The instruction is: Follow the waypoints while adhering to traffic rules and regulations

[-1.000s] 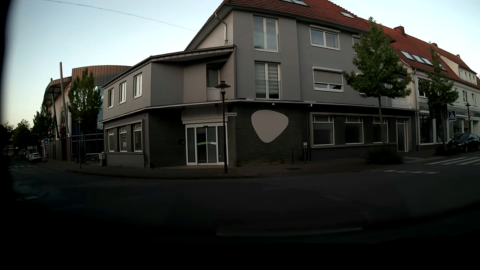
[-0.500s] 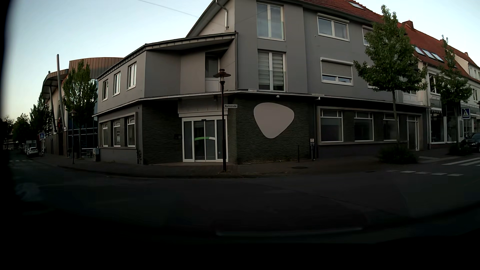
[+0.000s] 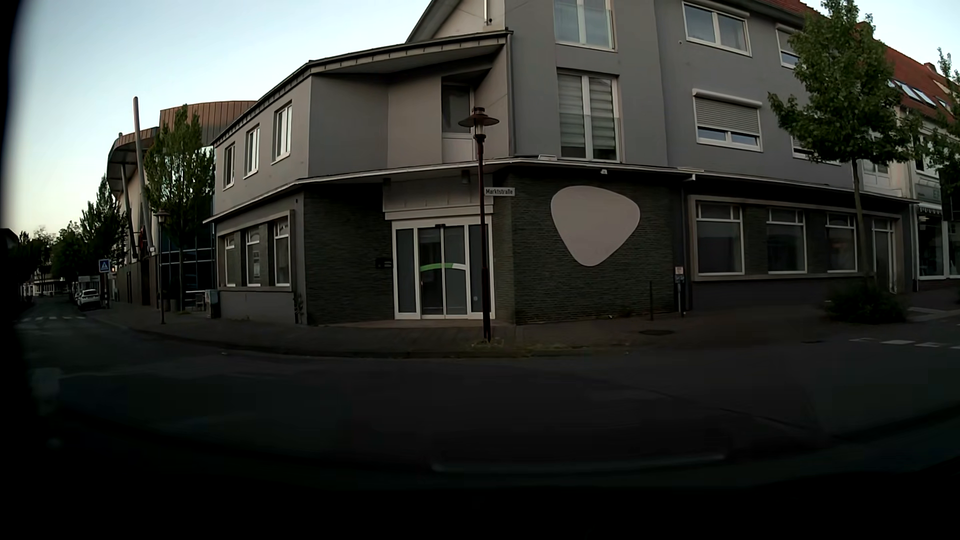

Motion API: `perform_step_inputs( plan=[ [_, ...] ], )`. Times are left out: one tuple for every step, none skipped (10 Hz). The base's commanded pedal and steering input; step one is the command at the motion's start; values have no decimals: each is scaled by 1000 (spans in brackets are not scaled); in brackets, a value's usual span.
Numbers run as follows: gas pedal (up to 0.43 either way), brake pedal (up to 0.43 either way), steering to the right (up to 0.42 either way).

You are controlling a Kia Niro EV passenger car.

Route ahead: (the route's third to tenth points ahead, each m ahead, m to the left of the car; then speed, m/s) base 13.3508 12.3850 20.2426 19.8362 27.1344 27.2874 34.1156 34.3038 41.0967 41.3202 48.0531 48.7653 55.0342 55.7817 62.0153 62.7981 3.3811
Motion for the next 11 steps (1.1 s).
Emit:
perform_step_inputs(
  plan=[
    [169, 6, -298],
    [169, 6, -323],
    [169, 6, -345],
    [169, 6, -375],
    [169, 6, -404],
    [169, 12, -423],
    [169, 6, -426],
    [169, 6, -427],
    [169, 12, -427],
    [169, 6, -427],
    [169, 6, -427]
  ],
)
